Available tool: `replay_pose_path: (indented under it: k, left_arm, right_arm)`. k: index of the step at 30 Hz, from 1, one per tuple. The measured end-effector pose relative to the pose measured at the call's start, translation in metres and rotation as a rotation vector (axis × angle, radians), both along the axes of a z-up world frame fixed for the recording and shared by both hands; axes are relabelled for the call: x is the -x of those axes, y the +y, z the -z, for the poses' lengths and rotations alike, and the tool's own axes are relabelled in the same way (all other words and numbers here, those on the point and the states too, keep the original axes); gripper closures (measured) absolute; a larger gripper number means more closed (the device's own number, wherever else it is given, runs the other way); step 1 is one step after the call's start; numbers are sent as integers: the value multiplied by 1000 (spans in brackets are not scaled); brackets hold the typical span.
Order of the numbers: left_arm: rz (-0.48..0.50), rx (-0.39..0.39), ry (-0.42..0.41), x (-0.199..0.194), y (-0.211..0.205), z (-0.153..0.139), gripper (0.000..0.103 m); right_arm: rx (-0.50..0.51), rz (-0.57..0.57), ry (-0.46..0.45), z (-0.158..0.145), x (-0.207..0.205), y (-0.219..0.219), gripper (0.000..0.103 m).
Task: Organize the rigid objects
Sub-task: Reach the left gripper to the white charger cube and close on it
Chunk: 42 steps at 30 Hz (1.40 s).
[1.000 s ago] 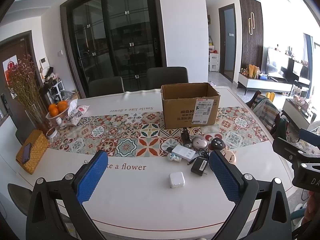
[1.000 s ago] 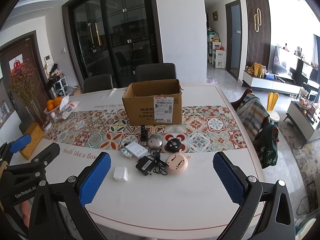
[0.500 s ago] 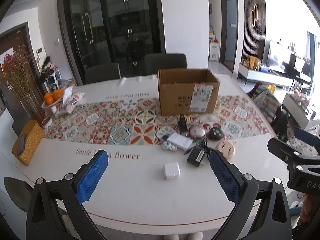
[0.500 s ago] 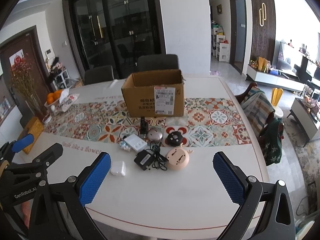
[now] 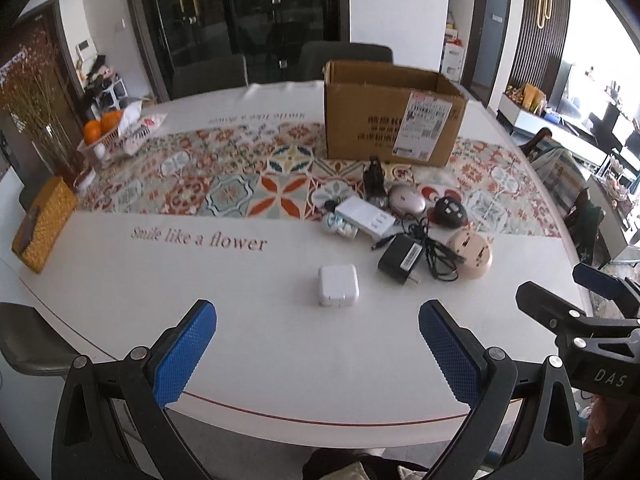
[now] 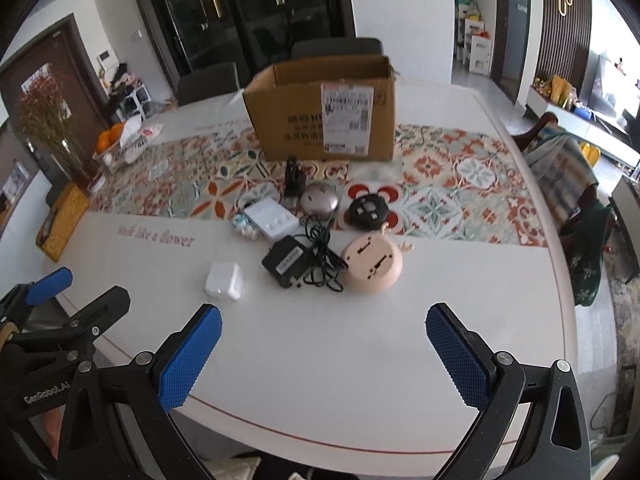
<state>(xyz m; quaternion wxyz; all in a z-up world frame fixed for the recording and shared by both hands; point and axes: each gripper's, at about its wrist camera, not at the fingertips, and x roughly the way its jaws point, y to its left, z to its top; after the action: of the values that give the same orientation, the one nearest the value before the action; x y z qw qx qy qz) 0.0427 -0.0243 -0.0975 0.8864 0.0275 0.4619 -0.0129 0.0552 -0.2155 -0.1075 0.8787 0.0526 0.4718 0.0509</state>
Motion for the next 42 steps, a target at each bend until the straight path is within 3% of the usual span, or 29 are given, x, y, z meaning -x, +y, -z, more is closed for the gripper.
replay_pose_path:
  k: [18, 27, 33, 42]
  left_arm:
    - [68, 33, 68, -61, 6, 66, 7]
    - [27, 26, 144, -82, -5, 109, 25]
    - [5, -26, 123, -86, -13, 124, 30]
    - [-11, -18, 133, -94, -18, 137, 46]
  right_arm:
    - [3, 52, 185, 59, -44, 15, 1]
    - [7, 13, 247, 87, -64, 14, 1]
    - [-12, -2, 283, 105, -72, 9, 1]
    - [-36, -10, 305, 120, -80, 5, 1]
